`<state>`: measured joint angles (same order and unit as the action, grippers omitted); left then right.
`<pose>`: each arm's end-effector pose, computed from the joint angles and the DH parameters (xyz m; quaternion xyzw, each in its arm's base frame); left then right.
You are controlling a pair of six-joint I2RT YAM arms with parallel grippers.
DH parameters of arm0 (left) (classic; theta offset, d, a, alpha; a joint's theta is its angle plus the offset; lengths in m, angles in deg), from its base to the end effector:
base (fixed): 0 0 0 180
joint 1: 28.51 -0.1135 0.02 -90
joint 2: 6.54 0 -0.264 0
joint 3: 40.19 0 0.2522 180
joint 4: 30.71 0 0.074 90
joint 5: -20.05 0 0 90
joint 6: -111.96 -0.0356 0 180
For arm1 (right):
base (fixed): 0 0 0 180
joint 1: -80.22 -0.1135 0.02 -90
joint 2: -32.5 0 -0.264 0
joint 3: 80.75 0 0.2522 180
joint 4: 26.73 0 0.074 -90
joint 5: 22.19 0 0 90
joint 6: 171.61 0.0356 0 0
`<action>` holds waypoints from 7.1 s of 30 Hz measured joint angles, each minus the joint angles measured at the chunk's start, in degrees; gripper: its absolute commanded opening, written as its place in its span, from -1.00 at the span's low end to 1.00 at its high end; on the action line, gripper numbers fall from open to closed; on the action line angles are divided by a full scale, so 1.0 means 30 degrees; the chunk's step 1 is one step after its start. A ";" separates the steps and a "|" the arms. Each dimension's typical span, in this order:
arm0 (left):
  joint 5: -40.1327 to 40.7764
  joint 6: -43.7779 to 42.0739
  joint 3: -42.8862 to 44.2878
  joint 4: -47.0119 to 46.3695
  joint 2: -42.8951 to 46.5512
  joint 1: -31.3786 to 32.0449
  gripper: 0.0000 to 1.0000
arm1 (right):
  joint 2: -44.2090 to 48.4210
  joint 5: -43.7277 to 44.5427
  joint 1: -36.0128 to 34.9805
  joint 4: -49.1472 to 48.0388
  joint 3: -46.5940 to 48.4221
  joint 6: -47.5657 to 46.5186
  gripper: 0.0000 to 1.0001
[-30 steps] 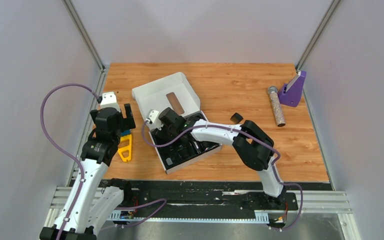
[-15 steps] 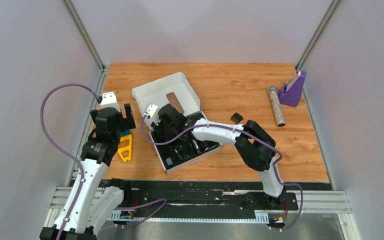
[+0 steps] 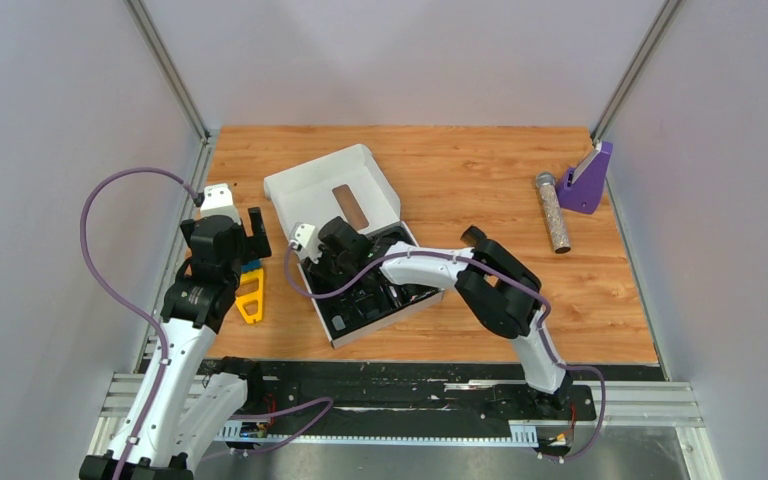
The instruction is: Sort the hair-cutting tools
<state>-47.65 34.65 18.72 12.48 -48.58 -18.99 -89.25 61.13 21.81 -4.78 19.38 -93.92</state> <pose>0.1611 -0.0133 0.3161 -0.1250 0.8303 0.0615 0.5395 0.2440 0.4047 0.1697 -0.5497 0.7349 0.2033 0.3411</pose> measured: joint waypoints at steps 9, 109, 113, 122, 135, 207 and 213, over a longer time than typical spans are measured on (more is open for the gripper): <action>-0.0124 0.0000 0.0000 0.0000 0.0000 0.0000 1.00 | 0.1705 0.0204 0.0000 0.0488 -0.0430 -0.0029 -0.24; 0.0452 -0.0146 0.0000 0.0000 0.2178 0.2193 1.00 | 0.6637 0.0189 1.7267 1.1948 -0.7490 0.8976 -0.90; 0.0452 -0.0146 0.0000 0.0000 0.2178 0.2193 1.00 | 0.6637 0.0051 1.7129 1.1948 -0.7293 0.9435 -0.86; 0.0452 -0.0153 0.0000 0.0000 0.2222 0.2193 1.00 | 0.6798 0.0277 1.6648 1.1970 -0.7140 0.9355 -0.37; 0.0452 -0.0146 0.0000 0.0000 0.2237 0.2193 1.00 | 0.9063 0.2885 1.6283 1.2990 -0.7664 1.1329 0.09; 0.0437 -0.0146 0.0000 0.0000 0.1982 0.2149 1.00 | 1.1293 0.5727 1.6123 1.1460 -1.1205 2.0881 -0.85; 0.0335 -0.0138 0.0000 -0.0007 0.1676 0.1814 1.00 | 1.2604 0.6200 1.5110 1.1489 -1.1118 1.9730 -0.51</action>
<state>-46.64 34.23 18.72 12.46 -43.55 -13.55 -51.44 79.73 67.14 29.69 -13.97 -34.74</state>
